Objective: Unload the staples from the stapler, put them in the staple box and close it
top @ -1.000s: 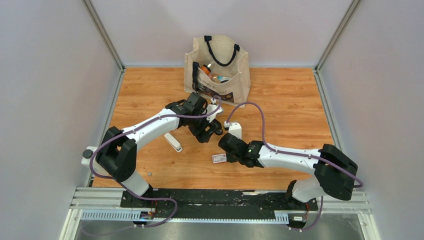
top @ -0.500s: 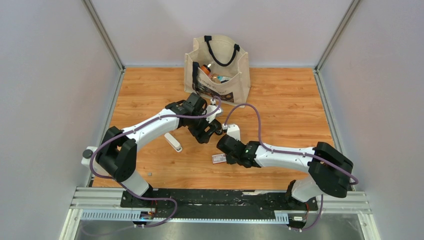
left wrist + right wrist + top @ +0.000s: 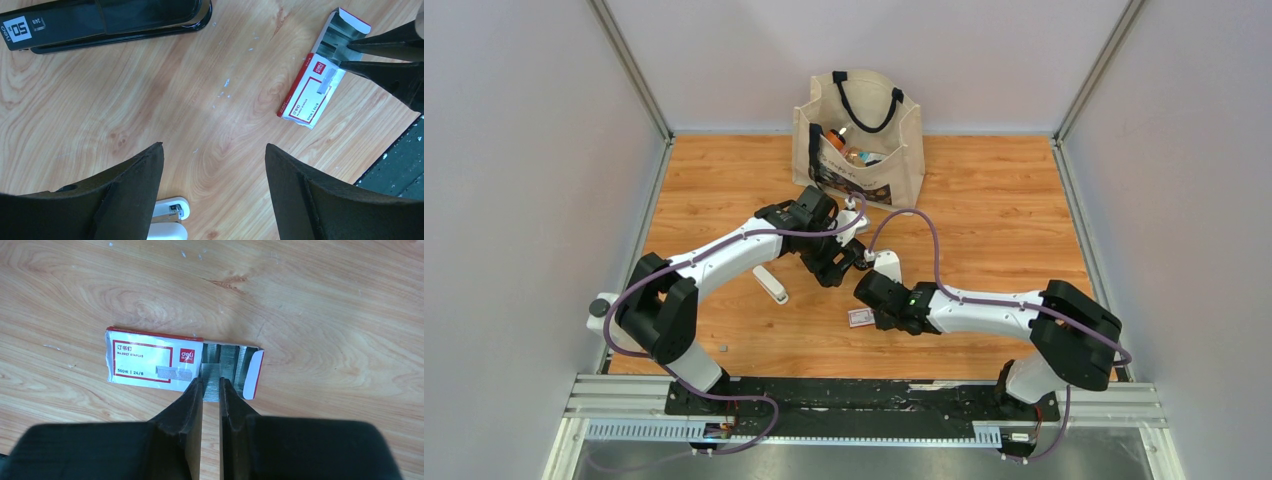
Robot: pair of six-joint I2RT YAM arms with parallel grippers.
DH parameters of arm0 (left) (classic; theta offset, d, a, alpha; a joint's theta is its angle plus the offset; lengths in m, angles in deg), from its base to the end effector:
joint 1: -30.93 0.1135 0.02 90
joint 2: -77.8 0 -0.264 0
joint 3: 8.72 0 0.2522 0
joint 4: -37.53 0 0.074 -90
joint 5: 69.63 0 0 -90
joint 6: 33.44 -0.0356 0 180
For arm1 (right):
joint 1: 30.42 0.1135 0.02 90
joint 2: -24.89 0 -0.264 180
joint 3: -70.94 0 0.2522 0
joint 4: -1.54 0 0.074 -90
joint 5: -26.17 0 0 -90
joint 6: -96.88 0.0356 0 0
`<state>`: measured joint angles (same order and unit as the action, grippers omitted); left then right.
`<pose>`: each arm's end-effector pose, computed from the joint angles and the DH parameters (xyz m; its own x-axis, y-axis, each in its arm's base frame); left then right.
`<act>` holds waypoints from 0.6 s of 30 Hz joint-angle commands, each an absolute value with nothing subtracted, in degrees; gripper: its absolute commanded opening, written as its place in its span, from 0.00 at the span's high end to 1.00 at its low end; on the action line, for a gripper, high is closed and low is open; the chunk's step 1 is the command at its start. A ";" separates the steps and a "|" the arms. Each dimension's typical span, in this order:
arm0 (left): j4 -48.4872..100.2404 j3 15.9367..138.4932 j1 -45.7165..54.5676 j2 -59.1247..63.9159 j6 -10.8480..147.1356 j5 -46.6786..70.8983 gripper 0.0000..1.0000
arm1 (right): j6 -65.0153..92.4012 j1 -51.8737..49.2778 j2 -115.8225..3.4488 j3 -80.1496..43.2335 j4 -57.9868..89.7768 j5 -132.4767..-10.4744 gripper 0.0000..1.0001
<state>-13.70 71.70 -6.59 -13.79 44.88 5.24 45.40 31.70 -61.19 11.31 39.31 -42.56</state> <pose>0.2521 -0.2053 0.2325 -0.5499 0.6686 -0.5005 0.8120 0.5684 -0.1327 0.1397 0.2365 0.1680 -0.7965 -0.2645 -0.5437 -0.3245 0.9458 0.0153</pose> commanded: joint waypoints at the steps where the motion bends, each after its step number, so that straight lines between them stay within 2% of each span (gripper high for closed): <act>1: -13.05 70.96 -6.69 -11.58 44.96 4.38 0.18 | 44.41 31.98 -61.41 9.10 39.03 -41.95 0.92; 18: -12.70 70.61 -6.78 -11.67 45.23 4.02 0.19 | 43.44 30.92 -61.59 9.36 38.15 -41.69 0.92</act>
